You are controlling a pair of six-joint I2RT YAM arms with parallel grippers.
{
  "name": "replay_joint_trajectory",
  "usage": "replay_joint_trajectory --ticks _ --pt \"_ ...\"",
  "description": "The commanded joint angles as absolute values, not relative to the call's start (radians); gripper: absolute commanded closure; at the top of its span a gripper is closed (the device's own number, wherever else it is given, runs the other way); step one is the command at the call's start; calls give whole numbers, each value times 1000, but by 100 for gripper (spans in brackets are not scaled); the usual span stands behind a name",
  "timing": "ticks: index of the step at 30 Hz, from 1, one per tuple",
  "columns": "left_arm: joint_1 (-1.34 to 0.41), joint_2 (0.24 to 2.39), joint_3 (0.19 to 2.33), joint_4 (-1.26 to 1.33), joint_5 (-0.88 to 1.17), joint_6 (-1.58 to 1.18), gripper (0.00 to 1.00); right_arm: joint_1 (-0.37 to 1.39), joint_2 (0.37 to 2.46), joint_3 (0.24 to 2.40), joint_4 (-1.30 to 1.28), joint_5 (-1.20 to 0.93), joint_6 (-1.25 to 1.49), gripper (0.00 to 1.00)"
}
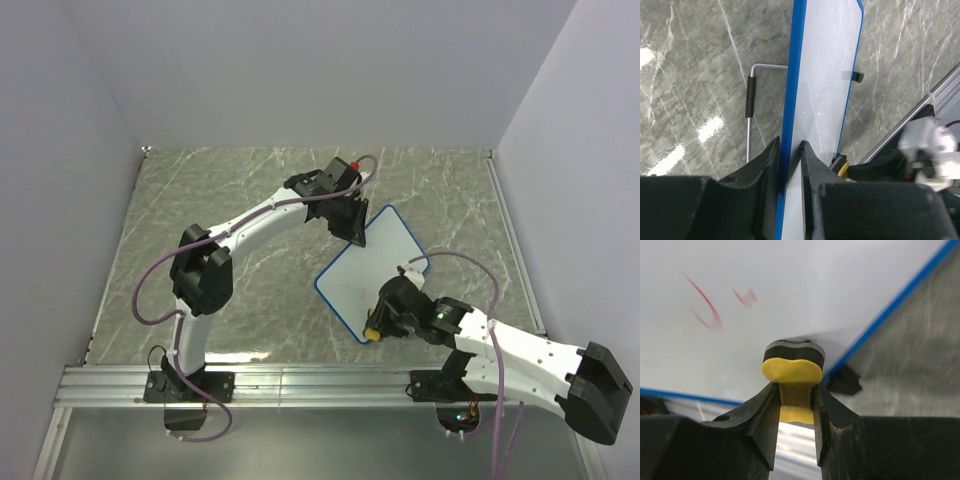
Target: Erase the whiteboard
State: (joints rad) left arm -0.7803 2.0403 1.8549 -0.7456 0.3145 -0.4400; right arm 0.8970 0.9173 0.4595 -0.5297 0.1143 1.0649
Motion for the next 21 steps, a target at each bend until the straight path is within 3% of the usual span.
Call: replay_joint_trajectory --ticks 1,7,21 --pt "-810 2048 1799 -825 273 -460 100 853 888 473 -356 276 1022 100" --pt "-810 2048 1799 -827 279 -460 100 833 1013 465 -129 204 974 100" --pt "-810 2008 1761 -818 276 -466 100 824 1189 673 -23 166 924 100"
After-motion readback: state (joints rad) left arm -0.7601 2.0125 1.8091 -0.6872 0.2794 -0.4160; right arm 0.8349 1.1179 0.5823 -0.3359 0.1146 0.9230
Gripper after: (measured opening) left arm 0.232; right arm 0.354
